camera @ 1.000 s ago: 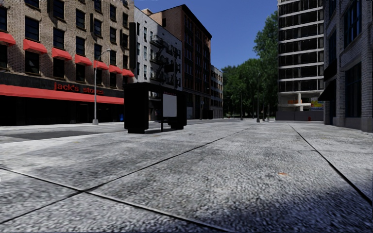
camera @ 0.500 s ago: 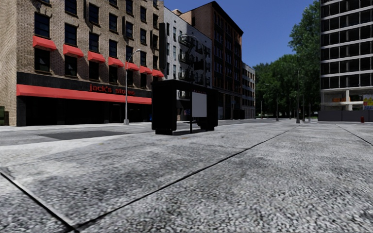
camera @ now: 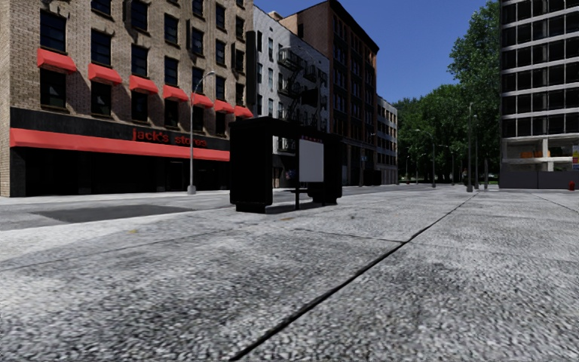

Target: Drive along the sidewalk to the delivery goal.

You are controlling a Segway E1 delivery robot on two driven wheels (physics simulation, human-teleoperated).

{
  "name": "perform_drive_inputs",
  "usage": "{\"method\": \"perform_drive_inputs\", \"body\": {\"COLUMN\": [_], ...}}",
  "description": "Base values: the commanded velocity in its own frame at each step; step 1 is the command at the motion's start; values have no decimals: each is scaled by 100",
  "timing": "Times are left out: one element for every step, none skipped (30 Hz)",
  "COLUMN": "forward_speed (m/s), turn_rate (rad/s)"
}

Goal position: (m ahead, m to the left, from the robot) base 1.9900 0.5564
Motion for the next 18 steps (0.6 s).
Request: {"method": "perform_drive_inputs", "body": {"forward_speed": [160,160,160,160,159,159,159,159,159,159,158,155,152,148,148,146,144,144], "turn_rate": [40,40,40,40,40,40,40,41,41,46,47,48,49,49,49,50,50,50]}}
